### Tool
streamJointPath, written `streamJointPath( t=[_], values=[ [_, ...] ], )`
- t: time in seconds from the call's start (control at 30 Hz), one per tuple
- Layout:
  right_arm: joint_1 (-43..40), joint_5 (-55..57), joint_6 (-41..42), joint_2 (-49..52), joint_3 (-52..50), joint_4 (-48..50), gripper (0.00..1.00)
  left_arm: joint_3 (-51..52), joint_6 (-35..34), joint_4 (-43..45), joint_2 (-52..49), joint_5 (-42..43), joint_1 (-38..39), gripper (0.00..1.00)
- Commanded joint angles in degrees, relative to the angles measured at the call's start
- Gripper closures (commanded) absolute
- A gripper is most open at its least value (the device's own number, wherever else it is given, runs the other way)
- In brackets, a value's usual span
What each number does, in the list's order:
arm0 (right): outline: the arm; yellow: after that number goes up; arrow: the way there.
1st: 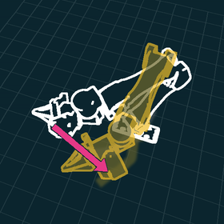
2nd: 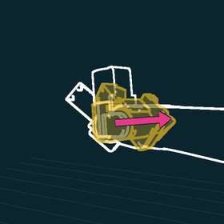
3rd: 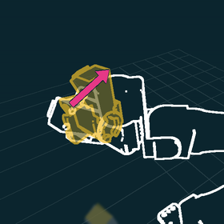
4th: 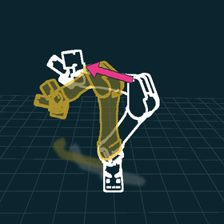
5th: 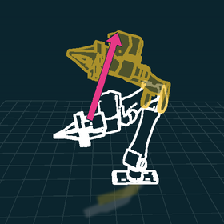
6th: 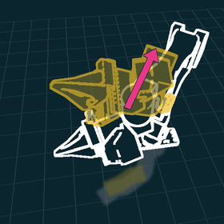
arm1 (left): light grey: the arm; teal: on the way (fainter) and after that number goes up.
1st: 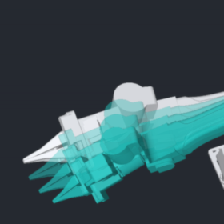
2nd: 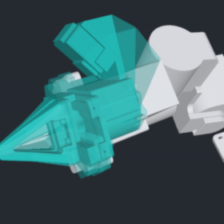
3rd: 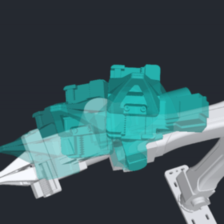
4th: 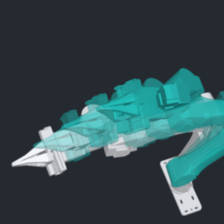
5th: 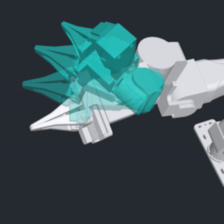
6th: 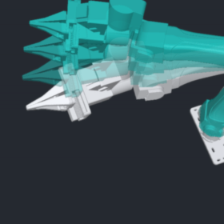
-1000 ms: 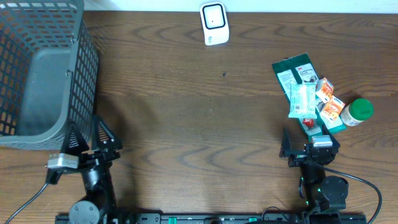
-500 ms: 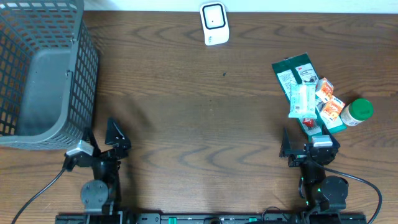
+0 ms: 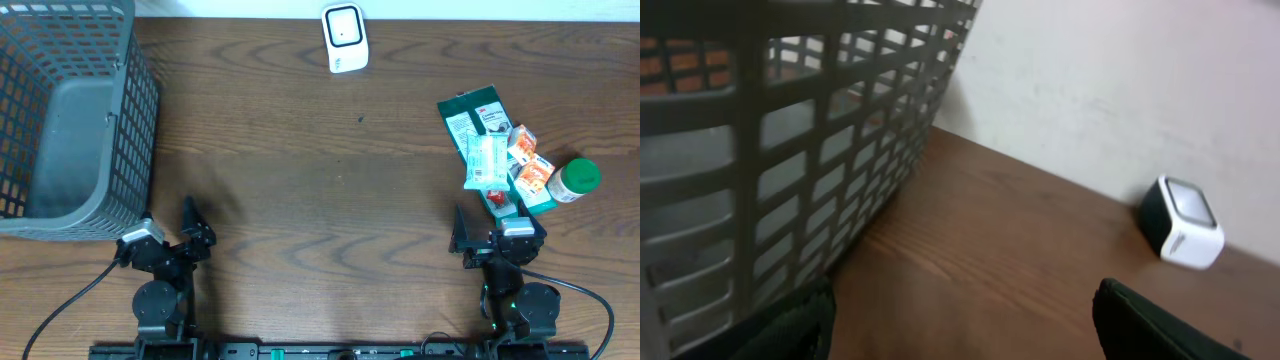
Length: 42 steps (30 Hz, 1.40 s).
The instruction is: Scan the item barcode
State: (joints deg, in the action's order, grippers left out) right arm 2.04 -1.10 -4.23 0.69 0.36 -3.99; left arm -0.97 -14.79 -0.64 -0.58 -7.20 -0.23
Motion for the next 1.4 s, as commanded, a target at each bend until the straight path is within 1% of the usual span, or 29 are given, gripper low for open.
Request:
streamJointPath(
  t=[0.0, 0.1, 1.37],
  values=[
    [-0.6, -0.5, -0.5, -0.4, -0.1, -0.2, 0.01, 0.7, 9.5, -2.8, 0.5, 3.1, -0.2, 0.17],
    [-0.6, -0.5, -0.5, -0.4, -0.1, -0.2, 0.01, 0.7, 13.6, -3.0, 0.5, 5.6, -0.2, 0.17],
    [-0.6, -0.5, -0.5, -0.4, -0.1, -0.2, 0.01, 0.7, 13.5, -3.4, 0.3, 6.4, -0.2, 0.17]
  ],
)
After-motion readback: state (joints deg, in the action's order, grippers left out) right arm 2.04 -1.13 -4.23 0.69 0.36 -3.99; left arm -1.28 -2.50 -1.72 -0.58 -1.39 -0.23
